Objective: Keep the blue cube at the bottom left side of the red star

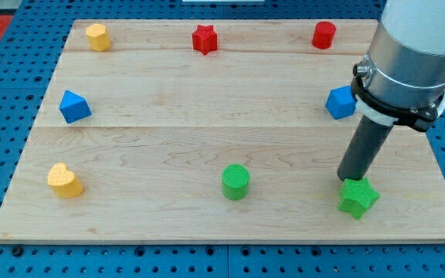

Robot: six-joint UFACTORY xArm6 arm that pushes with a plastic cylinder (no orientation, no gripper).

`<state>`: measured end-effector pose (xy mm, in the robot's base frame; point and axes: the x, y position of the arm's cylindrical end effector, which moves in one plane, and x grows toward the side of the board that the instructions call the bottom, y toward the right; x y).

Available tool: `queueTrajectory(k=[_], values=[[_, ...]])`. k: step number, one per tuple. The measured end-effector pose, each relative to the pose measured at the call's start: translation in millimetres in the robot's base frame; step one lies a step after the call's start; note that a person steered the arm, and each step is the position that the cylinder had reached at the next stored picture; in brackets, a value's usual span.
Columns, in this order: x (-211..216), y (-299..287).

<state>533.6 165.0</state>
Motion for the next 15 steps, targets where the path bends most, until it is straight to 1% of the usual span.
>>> queueTrajectory(k=[1,2,3,4,5,7,8,9,11,15], values=[[-7.4,-0.4],[-23.9,-0.2],[-35.0,12.7],[-66.8,63.4],[-110.0,88.2],[-120.2,-56.3],[-123.3,-19.7],[-113.0,1.9],[-114.7,25.9],[-112.7,42.2]])
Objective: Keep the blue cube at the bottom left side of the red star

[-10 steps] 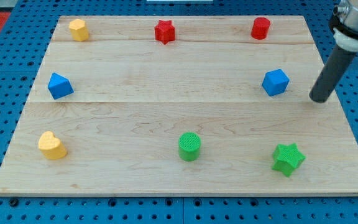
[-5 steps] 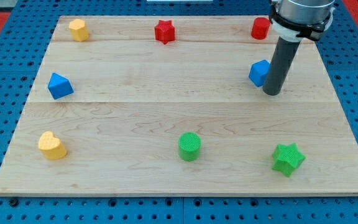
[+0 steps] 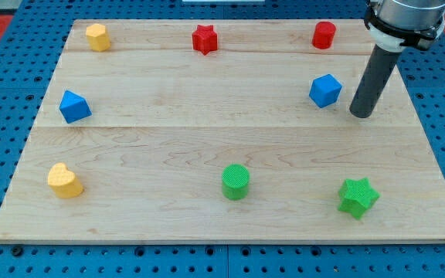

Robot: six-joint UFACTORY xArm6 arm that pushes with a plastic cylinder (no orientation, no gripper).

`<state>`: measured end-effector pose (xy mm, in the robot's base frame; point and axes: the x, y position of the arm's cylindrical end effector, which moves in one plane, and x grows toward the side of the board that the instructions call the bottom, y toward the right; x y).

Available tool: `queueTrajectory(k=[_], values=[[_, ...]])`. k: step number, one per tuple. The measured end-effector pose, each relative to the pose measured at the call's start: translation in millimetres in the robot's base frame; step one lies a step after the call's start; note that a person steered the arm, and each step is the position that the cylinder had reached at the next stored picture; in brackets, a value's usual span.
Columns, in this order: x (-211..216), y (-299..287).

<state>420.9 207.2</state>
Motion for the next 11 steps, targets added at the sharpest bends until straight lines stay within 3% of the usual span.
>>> queueTrajectory(k=[1,2,5,6,7,9,11], values=[[6.3,68.1],[-4.8,100.3],[-73.8,123.9],[-73.9,123.9],[-73.2,110.6],[-42.4,11.4],[-38.8,-48.9]])
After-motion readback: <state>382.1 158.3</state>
